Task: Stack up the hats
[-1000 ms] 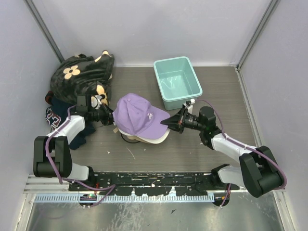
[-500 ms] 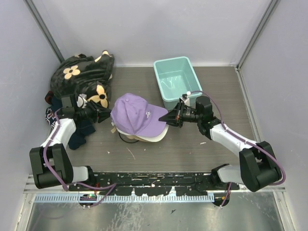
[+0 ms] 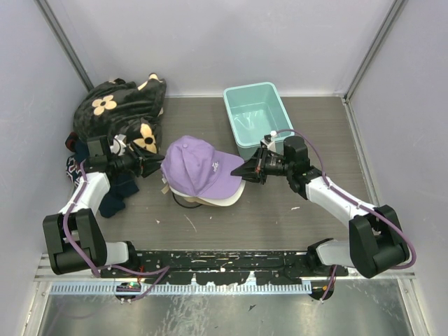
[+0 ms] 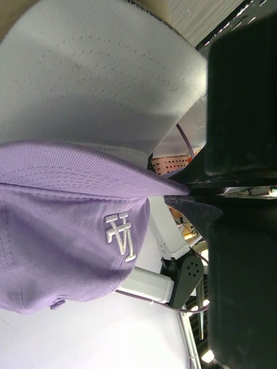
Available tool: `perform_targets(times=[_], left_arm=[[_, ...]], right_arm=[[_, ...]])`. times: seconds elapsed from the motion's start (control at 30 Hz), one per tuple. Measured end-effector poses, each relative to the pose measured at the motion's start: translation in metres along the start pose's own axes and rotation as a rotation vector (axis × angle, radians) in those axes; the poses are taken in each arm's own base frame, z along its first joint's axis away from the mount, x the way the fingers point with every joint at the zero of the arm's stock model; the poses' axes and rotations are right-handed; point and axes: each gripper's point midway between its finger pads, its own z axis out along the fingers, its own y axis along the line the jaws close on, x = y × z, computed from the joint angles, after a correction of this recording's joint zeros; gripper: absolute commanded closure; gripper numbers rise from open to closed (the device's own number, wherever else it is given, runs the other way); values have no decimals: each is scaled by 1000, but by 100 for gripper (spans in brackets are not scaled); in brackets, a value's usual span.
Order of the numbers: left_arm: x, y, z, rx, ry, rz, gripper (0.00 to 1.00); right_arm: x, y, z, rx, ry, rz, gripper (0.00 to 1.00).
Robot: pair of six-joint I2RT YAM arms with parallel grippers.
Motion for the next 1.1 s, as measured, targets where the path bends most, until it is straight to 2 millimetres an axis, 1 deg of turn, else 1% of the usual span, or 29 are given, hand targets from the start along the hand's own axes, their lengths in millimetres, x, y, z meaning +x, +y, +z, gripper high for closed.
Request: perform_targets(times=[0.2,0.5,0.67,0.83,0.9,1.1], left_arm=[[3,-3,-1,14,17,-5,54],[13,-19,-12,59,26,38,53],[16,-22,-14,71,36,48,54],[20,-19,-14,64,49,53,58],[22,-15,-15,59,54,51,63],[29,-2,-14,42,65,30,68]], right_arm=[[0,-1,0,4,1,-2,99],[0,-2,1,8,3,-1,99],[-1,-2,1,10,4,1,99],[-1,-2,1,10,4,0,99],[-1,-2,1,10,4,-1,99],[-1,-2,1,11,4,0,99]])
